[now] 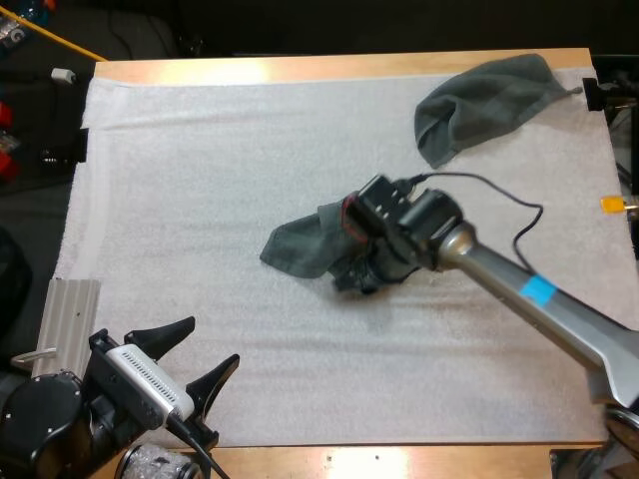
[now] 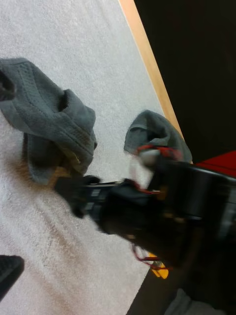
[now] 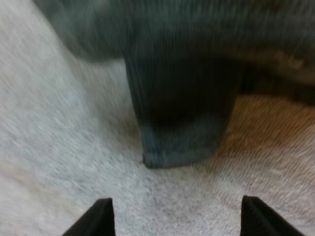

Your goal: Pick towel from pile, fold and stack

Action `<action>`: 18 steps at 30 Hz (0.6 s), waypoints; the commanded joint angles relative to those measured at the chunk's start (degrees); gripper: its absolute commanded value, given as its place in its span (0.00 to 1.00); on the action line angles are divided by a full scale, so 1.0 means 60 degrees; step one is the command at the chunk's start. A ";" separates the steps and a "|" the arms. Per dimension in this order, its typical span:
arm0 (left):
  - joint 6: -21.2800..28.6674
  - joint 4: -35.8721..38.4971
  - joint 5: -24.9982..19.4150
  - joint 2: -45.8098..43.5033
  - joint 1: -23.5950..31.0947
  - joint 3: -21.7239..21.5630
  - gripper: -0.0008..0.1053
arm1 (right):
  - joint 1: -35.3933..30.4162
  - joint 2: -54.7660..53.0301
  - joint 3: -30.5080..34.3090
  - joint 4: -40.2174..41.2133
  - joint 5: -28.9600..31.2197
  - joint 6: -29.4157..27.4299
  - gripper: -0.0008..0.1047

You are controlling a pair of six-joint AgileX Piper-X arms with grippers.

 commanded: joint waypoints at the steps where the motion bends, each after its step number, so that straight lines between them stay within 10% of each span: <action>1: -0.0001 -0.0018 0.0079 0.0004 -0.0052 -0.0052 0.58 | 0.0092 0.0165 0.0065 -0.0086 0.0089 -0.0130 0.50; 18: 0.0018 0.0509 0.0079 0.0004 -0.0052 -0.0052 0.58 | 0.0400 0.1943 0.0097 -0.1233 0.1068 0.0818 0.47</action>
